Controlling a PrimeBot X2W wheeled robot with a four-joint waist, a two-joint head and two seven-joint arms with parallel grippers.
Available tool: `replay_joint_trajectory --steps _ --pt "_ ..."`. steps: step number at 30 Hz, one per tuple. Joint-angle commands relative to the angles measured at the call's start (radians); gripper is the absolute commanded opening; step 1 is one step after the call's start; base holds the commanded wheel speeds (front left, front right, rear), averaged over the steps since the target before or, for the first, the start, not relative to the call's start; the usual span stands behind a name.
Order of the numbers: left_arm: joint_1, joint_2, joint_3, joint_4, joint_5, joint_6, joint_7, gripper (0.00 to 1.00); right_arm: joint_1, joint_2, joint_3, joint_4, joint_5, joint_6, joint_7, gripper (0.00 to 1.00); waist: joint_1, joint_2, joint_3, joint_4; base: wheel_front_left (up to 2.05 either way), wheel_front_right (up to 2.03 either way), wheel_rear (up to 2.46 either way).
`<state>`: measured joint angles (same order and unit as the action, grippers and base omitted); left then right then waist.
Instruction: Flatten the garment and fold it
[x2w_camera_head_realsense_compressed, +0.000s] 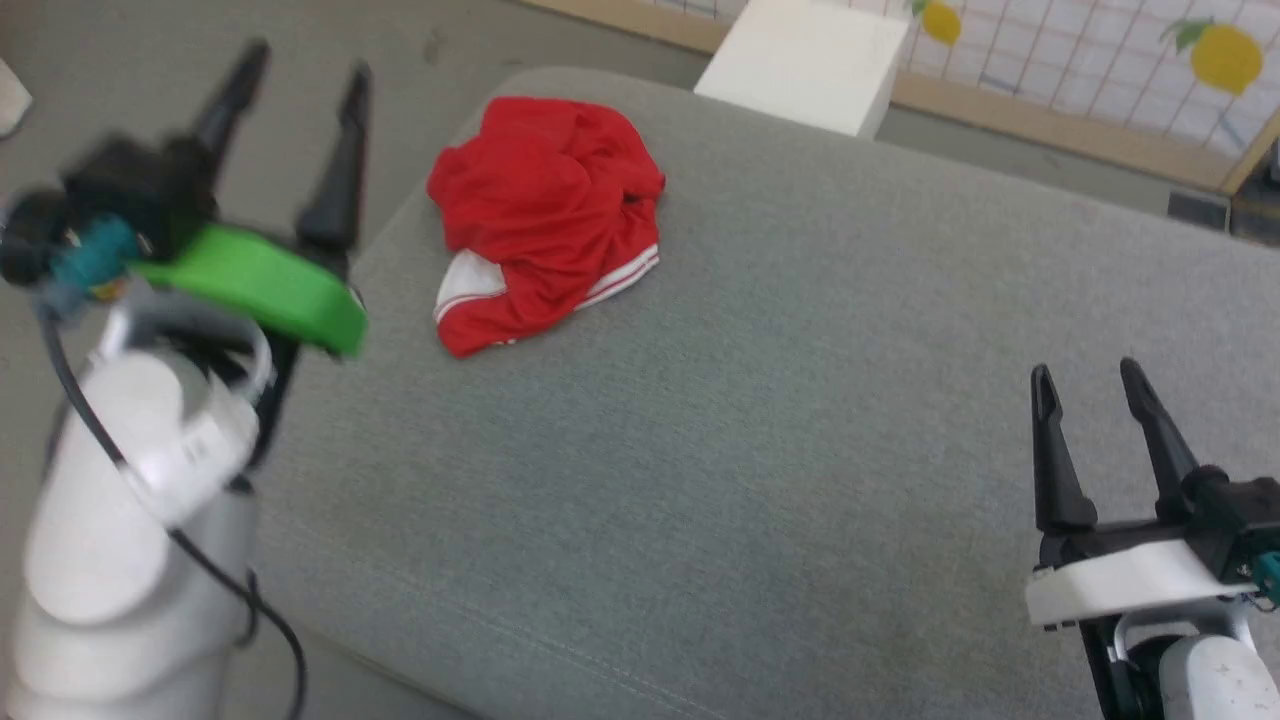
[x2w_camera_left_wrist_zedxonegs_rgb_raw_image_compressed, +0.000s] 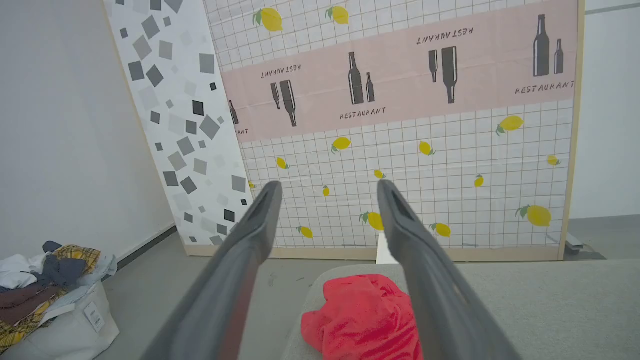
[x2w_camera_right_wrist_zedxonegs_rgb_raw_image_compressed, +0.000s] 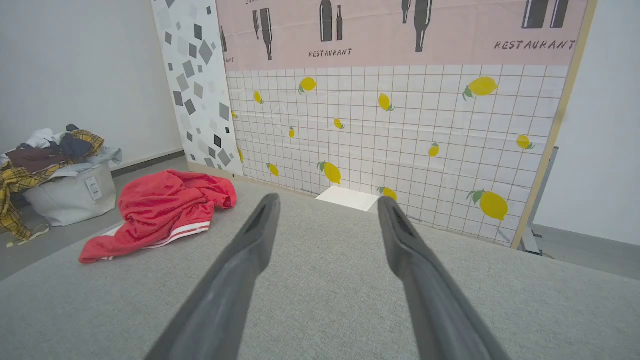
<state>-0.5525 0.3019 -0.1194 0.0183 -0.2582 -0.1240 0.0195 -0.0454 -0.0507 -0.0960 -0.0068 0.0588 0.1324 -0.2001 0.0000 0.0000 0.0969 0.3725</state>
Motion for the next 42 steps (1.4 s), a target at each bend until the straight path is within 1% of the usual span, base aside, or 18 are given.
replay_joint_trajectory --steps 1,2,3,10,15,20,25,33,34,38,39,40,41,42 --pt "-0.044 0.027 -0.014 0.021 -0.023 -0.006 0.019 1.00 -0.018 0.001 0.006 -0.020 -0.012 -0.002 0.012 1.00 0.0000 0.0000 0.065 -0.042 0.00 0.00 0.00" --pt "-0.070 0.042 -0.026 0.034 -0.031 -0.006 0.028 1.00 -0.020 0.001 0.007 -0.032 -0.015 -0.002 0.019 1.00 0.0000 0.0000 0.076 -0.047 0.00 0.00 0.00" --pt "-0.149 0.067 -0.046 0.084 -0.074 -0.006 0.057 1.00 -0.031 0.001 0.012 -0.070 -0.026 -0.002 0.042 1.00 0.0000 0.0000 0.116 -0.072 0.00 0.00 0.00" --pt "-0.287 0.109 -0.077 0.193 -0.147 -0.007 0.158 1.00 -0.052 0.001 0.017 -0.135 -0.041 -0.002 0.075 1.00 0.0000 0.0000 0.200 -0.132 0.00 0.00 0.00" --pt "-0.348 0.155 -0.102 0.271 -0.173 -0.007 0.239 1.00 -0.066 0.001 0.023 -0.171 -0.051 -0.002 0.088 1.00 0.0000 0.0000 0.254 -0.173 0.00 0.00 0.00" --pt "-0.370 0.201 -0.145 0.343 -0.189 -0.007 0.347 1.00 -0.087 0.001 0.036 -0.224 -0.069 -0.002 0.107 1.00 0.0000 0.0000 0.309 -0.209 0.00 0.00 0.00" --pt "-0.366 0.213 -0.151 0.400 -0.222 -0.003 0.450 1.00 -0.110 -0.004 0.051 -0.298 -0.088 -0.002 0.124 1.00 0.0000 0.0000 0.361 -0.231 0.00 0.00 0.00" --pt "-0.337 0.207 -0.147 0.458 -0.249 0.027 0.500 1.00 -0.123 -0.028 0.067 -0.378 -0.091 -0.002 0.158 1.00 0.0000 0.0000 0.426 -0.253 0.00 0.00 0.00" --pt "-0.329 0.213 -0.143 0.489 -0.262 0.037 0.526 1.00 -0.121 -0.038 0.071 -0.399 -0.090 -0.002 0.174 1.00 0.0000 0.0000 0.445 -0.268 0.00 0.00 0.00" --pt "-0.322 0.218 -0.135 0.519 -0.268 0.044 0.512 1.00 -0.121 -0.047 0.076 -0.412 -0.087 -0.002 0.184 1.00 0.0000 0.0000 0.459 -0.282 0.00 0.00 0.00" --pt "-0.320 0.223 -0.138 0.526 -0.261 0.043 0.498 0.50 -0.122 -0.049 0.078 -0.414 -0.085 -0.002 0.186 1.00 0.0000 0.0000 0.462 -0.285 0.00 0.00 0.00" --pt "-0.318 0.226 -0.140 0.534 -0.257 0.041 0.486 0.29 -0.123 -0.050 0.079 -0.416 -0.085 -0.002 0.188 1.00 0.0000 0.0000 0.465 -0.287 0.00 0.00 0.00" --pt "-0.317 0.227 -0.141 0.544 -0.255 0.040 0.472 0.00 -0.124 -0.052 0.079 -0.418 -0.084 -0.002 0.189 1.00 0.0000 0.0000 0.468 -0.289 0.00 0.00 0.00" --pt "-0.317 0.227 -0.141 0.553 -0.255 0.038 0.459 0.00 -0.125 -0.052 0.079 -0.420 -0.084 -0.002 0.190 1.00 0.0000 0.0000 0.470 -0.290 0.00 0.00 0.00"
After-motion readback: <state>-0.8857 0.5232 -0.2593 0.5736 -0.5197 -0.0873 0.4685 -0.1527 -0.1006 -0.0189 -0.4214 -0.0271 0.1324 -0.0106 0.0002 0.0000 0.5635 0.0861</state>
